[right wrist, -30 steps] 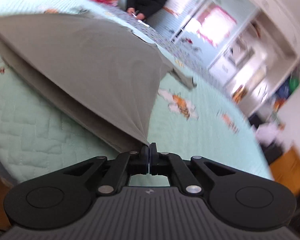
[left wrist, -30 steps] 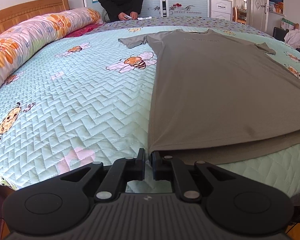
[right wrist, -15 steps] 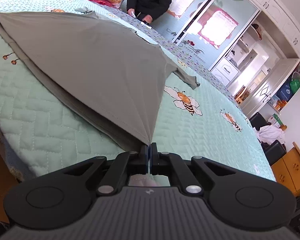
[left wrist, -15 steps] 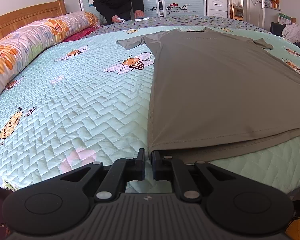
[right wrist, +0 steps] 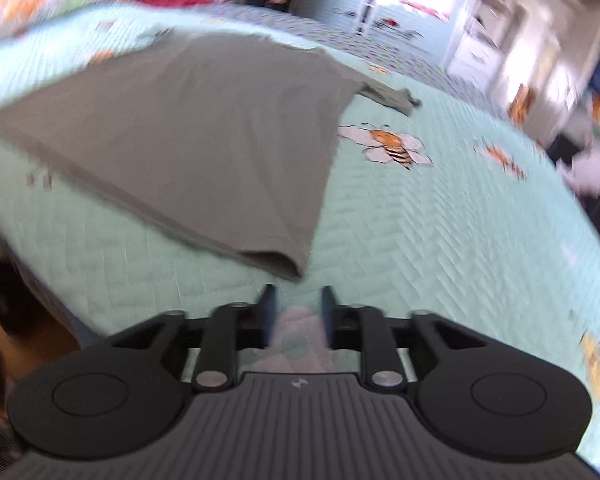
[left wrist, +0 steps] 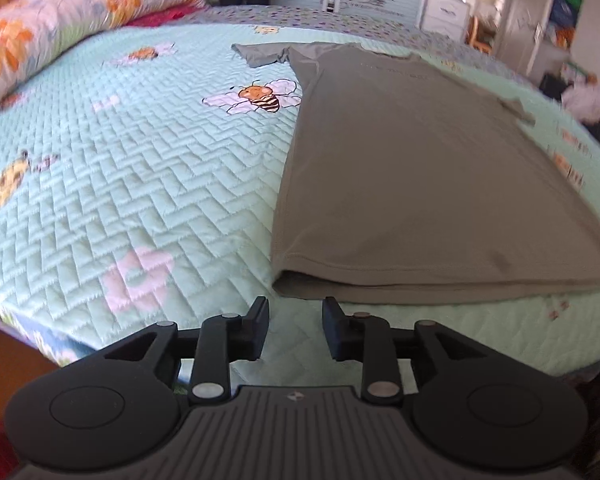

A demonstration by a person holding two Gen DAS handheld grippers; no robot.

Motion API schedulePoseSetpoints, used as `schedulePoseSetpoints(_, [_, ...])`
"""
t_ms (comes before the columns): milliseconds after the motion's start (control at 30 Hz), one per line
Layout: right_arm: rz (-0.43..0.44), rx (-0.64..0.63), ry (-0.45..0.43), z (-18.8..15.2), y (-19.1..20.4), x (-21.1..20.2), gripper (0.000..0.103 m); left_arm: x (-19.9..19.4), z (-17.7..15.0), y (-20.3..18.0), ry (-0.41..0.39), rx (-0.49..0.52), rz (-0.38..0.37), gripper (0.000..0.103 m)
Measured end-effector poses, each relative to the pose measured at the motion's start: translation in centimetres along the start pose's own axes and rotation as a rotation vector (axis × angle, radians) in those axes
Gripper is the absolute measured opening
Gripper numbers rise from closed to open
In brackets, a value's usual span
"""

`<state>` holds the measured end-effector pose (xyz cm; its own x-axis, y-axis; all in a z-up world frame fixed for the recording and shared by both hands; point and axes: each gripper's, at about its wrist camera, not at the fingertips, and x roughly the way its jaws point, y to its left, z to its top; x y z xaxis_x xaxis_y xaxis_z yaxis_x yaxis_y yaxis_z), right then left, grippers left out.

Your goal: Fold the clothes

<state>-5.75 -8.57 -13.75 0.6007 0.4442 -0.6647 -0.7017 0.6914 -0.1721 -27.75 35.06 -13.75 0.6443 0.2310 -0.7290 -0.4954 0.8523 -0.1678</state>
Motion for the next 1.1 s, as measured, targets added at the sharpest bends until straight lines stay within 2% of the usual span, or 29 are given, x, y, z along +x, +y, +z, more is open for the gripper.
schedulePoseSetpoints(67, [0.024,0.08,-0.034,0.5,-0.7,-0.9,0.029,-0.8,0.6,0.6,-0.035,-0.091,-0.061,0.031])
schedulePoseSetpoints(167, [0.079,0.2,-0.088,1.9,-1.4,-1.0,0.035,-0.8,2.1,0.9,-0.08,-0.177,-0.099,0.036])
schedulePoseSetpoints(333, [0.308,0.434,-0.139,3.9,-2.0,1.1,0.036,1.4,4.1,1.7,-0.077,-0.322,-0.143,0.038])
schedulePoseSetpoints(433, [0.377,0.546,-0.122,3.7,-2.1,3.0,0.036,2.5,4.4,0.6,-0.093,-0.287,-0.182,0.039])
schedulePoseSetpoints(500, [0.378,0.59,-0.08,3.0,-2.0,4.3,0.036,4.0,4.0,-1.0,-0.04,-0.197,-0.218,0.04])
schedulePoseSetpoints(533, [0.348,0.589,-0.04,2.3,-1.9,4.8,0.036,4.8,3.6,-1.6,0.008,-0.168,-0.227,0.04])
schedulePoseSetpoints(567, [0.319,0.576,-0.014,1.5,-1.8,4.8,0.032,5.3,2.9,-2.0,0.032,-0.16,-0.23,0.04])
schedulePoseSetpoints(600, [0.29,0.562,0.013,0.8,-1.7,4.9,0.016,5.4,2.1,-2.2,0.032,-0.157,-0.234,0.04])
schedulePoseSetpoints(733, [0.281,0.588,0.078,-0.4,-2.4,3.6,0.014,4.9,1.7,-2.5,0.027,-0.143,-0.24,0.04])
schedulePoseSetpoints(833, [0.32,0.65,0.077,0.2,-3.4,3.0,0.02,4.8,2.2,-2.6,0.013,-0.165,-0.236,0.04])
schedulePoseSetpoints(900, [0.346,0.677,0.017,1.1,-4.0,2.7,0.024,4.8,2.5,-2.6,0.003,-0.18,-0.234,0.041])
schedulePoseSetpoints(967, [0.368,0.696,-0.043,2.0,-4.4,2.7,0.03,4.8,2.9,-2.6,-0.007,-0.195,-0.232,0.047])
schedulePoseSetpoints(1033, [0.396,0.715,-0.082,2.7,-4.6,3.6,0.042,5.2,2.9,-2.7,0.003,-0.207,-0.225,0.049])
schedulePoseSetpoints(1100, [0.416,0.752,-0.057,2.3,-4.4,4.9,0.047,5.8,2.1,-2.7,0.029,-0.216,-0.231,0.049])
